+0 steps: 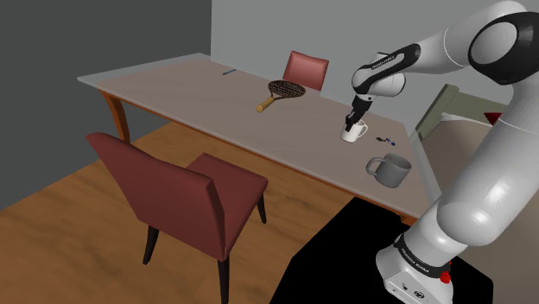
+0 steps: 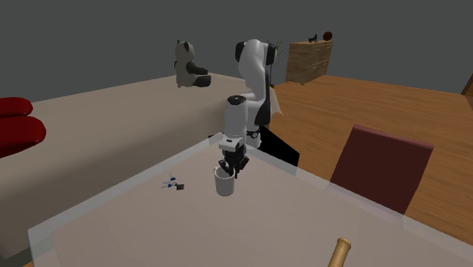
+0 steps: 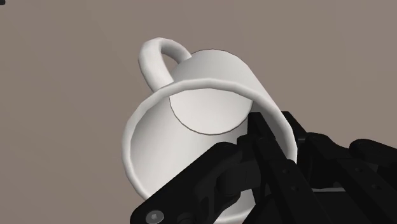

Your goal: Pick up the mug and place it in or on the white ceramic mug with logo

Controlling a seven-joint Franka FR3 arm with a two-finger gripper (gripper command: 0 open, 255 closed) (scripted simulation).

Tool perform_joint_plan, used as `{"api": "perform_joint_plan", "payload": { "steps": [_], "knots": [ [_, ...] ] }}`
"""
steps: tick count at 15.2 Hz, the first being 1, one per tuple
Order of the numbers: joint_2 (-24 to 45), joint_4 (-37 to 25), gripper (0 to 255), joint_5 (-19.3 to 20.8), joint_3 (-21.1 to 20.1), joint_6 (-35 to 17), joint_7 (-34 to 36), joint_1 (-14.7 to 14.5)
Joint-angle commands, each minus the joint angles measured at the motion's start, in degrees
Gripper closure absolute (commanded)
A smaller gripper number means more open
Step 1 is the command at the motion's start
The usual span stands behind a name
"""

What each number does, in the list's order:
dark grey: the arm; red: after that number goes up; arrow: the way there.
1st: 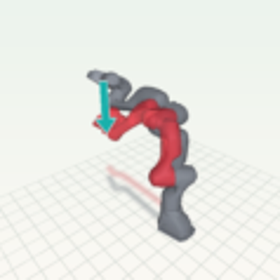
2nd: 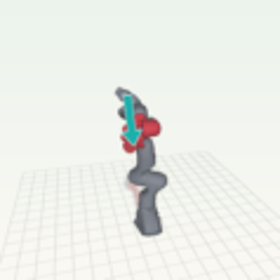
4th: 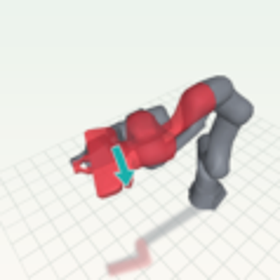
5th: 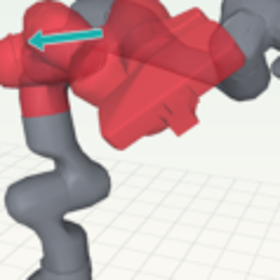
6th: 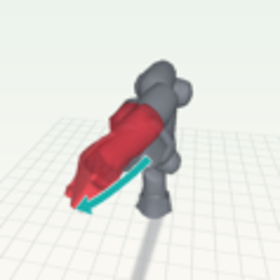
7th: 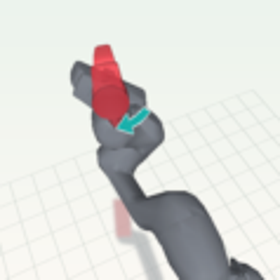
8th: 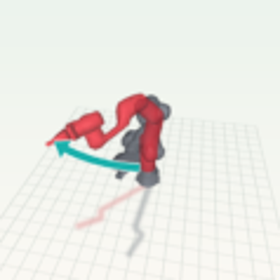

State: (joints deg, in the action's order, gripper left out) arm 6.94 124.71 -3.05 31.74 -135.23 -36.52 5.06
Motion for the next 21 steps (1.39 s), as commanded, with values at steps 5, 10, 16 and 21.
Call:
{"api": "perform_joint_plan", "payload": {
  "steps": [5, 10, 16, 21],
  "knots": [
    [-2.76, -1.70, 255, 2.07, 0.32, 4.02, 1.31, -0.34],
    [-4.86, -3.61, 255, 3.53, 0.37, 7.71, 2.27, -0.56],
    [-6.95, -6.31, 255, 4.85, 0.28, 12.19, 3.12, -0.75],
    [-8.30, -8.90, 255, 5.62, 0.14, 15.95, 3.61, -0.86]
  ]
}}
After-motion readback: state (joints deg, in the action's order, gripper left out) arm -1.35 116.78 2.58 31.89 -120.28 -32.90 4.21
